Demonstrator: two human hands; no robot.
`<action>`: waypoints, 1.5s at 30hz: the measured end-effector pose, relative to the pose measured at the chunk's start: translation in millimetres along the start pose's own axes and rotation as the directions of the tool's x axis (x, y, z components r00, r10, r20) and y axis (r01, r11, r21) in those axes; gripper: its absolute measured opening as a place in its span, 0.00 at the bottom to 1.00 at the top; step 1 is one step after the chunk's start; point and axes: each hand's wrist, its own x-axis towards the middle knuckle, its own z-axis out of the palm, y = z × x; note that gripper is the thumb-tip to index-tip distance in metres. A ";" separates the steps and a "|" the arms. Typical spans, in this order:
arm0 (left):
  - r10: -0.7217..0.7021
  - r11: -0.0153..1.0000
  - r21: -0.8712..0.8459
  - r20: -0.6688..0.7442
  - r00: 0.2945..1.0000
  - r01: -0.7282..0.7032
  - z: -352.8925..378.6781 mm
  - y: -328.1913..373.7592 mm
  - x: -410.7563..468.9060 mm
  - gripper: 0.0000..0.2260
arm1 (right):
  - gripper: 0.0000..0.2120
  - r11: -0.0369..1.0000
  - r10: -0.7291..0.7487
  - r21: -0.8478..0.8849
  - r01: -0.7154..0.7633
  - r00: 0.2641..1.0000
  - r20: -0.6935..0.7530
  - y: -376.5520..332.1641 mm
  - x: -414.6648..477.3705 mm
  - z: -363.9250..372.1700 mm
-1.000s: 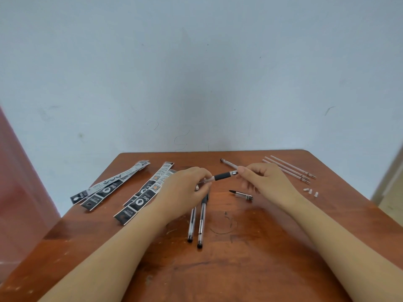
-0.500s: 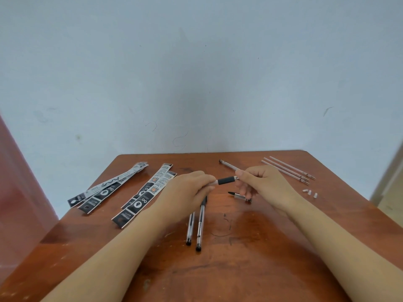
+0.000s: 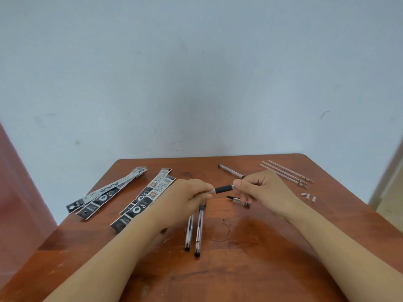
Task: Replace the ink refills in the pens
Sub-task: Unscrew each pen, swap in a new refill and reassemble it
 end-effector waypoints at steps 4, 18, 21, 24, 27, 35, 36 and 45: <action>-0.053 0.995 -0.085 0.081 0.995 0.060 -3.8 0.1 -1.9 0.09 | 0.14 0.998 -0.017 -0.060 0.019 0.999 0.037 -0.8 -1.6 0.5; -0.077 0.992 -0.100 0.057 0.995 0.082 -7.7 3.6 -1.2 0.14 | 0.18 1.000 0.027 -0.007 -0.027 0.999 0.029 -2.0 -1.1 3.0; 0.020 0.996 0.086 -0.070 0.997 -0.014 1.6 4.9 2.1 0.08 | 0.27 0.984 0.147 0.106 -0.140 0.988 -0.055 -1.6 0.7 8.4; 0.089 0.983 0.173 -0.111 0.990 -0.069 6.3 3.2 2.4 0.15 | 0.28 0.947 0.228 0.243 -0.209 0.972 -0.053 -3.3 0.4 17.4; 0.109 0.985 0.147 -0.130 0.986 -0.089 8.9 3.9 1.5 0.19 | 0.28 0.906 0.222 0.383 -0.181 0.973 -0.064 -3.7 0.7 23.1; -0.084 0.968 -0.235 0.007 0.996 0.083 -6.8 10.2 -1.4 0.13 | 0.25 0.982 0.003 0.191 -0.001 1.000 -0.009 -7.8 -1.2 16.0; -0.093 0.966 -0.240 0.008 0.996 0.092 -6.6 10.0 -1.2 0.11 | 0.25 0.990 -0.002 0.141 0.000 1.000 0.014 -7.4 -0.9 13.0; -0.115 0.984 -0.138 0.001 0.993 0.114 -3.1 4.3 0.3 0.07 | 0.13 0.994 0.076 0.078 -0.077 0.997 0.022 -3.3 2.0 -0.3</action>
